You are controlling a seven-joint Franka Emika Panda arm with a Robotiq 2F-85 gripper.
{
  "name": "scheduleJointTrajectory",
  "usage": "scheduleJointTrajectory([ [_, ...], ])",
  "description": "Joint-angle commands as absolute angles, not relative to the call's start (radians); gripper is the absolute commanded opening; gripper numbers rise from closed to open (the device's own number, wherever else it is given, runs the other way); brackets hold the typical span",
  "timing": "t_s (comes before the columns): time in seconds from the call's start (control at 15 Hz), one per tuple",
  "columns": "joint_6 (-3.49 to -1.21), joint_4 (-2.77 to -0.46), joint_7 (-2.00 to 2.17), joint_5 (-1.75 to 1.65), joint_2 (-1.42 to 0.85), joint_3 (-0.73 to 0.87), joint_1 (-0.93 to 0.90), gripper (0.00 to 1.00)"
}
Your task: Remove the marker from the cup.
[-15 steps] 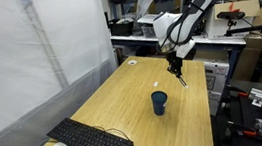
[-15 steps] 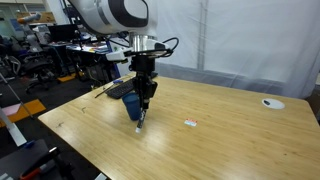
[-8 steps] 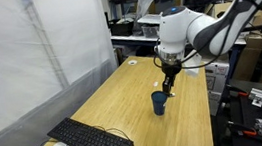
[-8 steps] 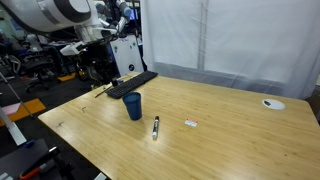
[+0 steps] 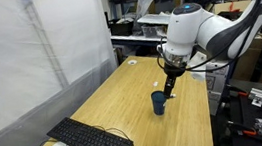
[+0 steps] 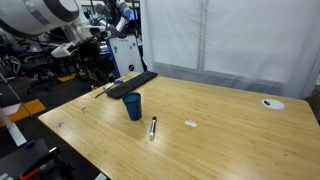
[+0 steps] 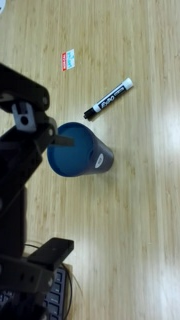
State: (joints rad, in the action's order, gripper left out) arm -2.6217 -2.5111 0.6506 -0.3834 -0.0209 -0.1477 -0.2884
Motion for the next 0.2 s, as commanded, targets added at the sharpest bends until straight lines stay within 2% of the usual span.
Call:
scheduleJointTrajectory([
  [0.0,-2.621,-2.511,0.648,-0.381,-0.020,-0.170,-0.266,0.93],
  [0.13,-2.621,-2.511,0.648,-0.381,-0.020,-0.170,-0.266,0.93],
])
